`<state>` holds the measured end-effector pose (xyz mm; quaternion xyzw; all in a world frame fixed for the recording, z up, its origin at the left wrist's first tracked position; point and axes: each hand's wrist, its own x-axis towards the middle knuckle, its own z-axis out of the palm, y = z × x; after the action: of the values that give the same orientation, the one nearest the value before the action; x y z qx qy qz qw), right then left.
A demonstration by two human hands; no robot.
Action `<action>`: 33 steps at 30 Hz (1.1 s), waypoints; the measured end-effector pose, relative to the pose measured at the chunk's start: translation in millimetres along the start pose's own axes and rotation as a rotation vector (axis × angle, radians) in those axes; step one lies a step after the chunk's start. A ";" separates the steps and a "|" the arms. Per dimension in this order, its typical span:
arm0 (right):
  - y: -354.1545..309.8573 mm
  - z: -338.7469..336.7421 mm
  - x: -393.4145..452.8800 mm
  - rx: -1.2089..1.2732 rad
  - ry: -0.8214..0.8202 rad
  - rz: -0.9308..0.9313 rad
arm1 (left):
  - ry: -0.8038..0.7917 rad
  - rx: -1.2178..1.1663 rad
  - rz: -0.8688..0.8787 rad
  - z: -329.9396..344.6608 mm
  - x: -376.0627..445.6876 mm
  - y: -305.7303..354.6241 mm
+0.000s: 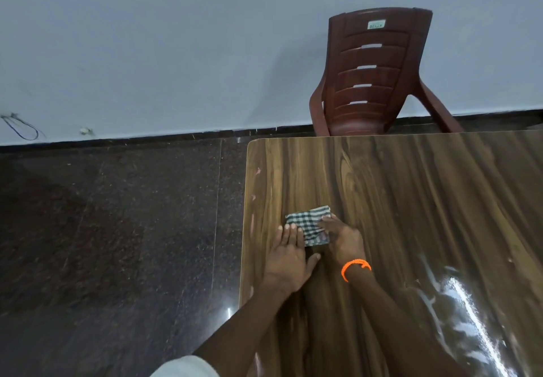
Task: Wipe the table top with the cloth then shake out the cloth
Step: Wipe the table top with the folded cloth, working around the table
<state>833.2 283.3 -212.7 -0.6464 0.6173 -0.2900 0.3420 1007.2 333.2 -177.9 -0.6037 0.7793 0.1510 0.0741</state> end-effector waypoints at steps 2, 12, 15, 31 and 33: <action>-4.8 5.5 14.5 0.037 0.055 0.057 | 0.018 0.017 -0.013 -5.0 18.5 -4.1; -52.1 34.4 -3.6 -0.045 -0.093 0.002 | 0.027 0.069 -0.038 8.7 -22.3 -47.1; -43.8 35.8 -37.7 -0.064 -0.140 -0.092 | 0.067 0.042 -0.044 25.5 -58.9 -37.3; -16.4 26.8 -20.2 -0.054 0.038 -0.074 | 0.048 0.050 0.026 9.4 -29.5 -24.0; -28.4 34.0 -29.8 -0.112 -0.013 -0.077 | 0.048 -0.006 -0.018 13.5 -44.0 -29.0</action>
<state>875.2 315.9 -208.9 -0.6897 0.6051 -0.2634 0.2980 1045.7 371.5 -181.7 -0.6144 0.7749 0.1381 0.0548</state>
